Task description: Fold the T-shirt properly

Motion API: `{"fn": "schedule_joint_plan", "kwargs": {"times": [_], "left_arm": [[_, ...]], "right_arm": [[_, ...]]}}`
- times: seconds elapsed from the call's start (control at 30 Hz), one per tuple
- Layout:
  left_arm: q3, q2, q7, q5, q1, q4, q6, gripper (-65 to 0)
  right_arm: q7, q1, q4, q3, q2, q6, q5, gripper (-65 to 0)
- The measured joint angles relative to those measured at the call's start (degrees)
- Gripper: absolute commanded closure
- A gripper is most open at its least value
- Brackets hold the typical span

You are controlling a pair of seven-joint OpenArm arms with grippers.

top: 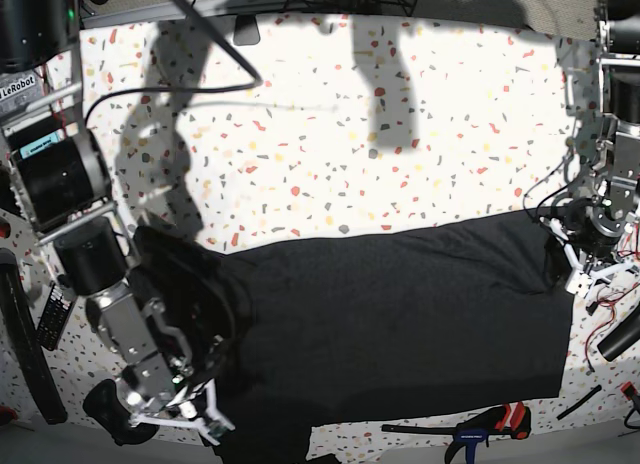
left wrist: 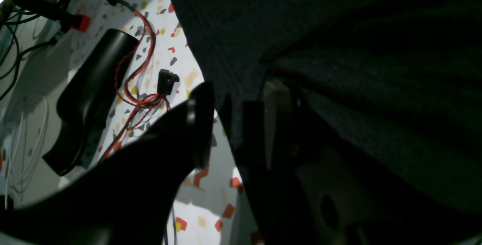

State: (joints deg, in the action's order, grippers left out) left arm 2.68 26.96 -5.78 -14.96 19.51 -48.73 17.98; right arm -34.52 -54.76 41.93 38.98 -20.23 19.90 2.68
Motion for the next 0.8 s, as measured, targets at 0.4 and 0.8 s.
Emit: {"fn": "schedule_joint_plan", "kwargs": {"times": [0.4,0.8], "left_arm": [[0.0,0.0,0.0,0.0,0.0,0.0,0.0,-21.8],[0.0,0.0,0.0,0.0,0.0,0.0,0.0,-21.7]], "right_arm": [[1.5,0.2,0.0,0.0,-1.3,-4.1,0.0,0.0],[1.7,0.2,0.0,0.0,-1.3,-4.4,0.0,-15.4]]}}
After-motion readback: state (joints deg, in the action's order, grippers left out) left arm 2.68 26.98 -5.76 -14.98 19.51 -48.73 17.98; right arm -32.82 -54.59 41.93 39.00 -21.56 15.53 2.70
